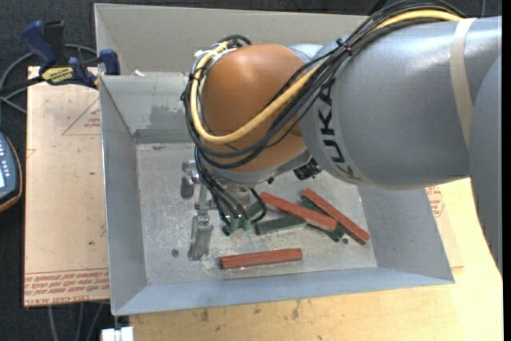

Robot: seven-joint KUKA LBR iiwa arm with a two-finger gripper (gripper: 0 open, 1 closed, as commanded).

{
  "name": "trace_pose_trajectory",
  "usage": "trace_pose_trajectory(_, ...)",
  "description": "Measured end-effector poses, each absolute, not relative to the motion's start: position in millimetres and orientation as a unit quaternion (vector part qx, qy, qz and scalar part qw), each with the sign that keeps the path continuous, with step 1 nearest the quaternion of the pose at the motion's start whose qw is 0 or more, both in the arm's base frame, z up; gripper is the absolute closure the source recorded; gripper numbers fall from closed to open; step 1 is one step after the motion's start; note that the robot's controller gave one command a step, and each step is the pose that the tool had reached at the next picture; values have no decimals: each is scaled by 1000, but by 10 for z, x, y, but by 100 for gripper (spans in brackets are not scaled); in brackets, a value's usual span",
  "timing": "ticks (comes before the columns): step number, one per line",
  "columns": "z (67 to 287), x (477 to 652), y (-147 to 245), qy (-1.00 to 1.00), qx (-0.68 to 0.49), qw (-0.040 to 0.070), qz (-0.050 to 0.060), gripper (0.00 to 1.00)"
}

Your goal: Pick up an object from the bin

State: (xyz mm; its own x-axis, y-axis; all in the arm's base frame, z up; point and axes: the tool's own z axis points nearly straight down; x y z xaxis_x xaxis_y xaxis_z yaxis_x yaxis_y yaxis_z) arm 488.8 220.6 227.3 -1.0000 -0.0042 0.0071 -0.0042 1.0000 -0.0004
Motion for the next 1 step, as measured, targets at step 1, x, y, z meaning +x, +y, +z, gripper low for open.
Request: trace_pose_trajectory(1,702,4946,1498,-921,391,-4,0,0)
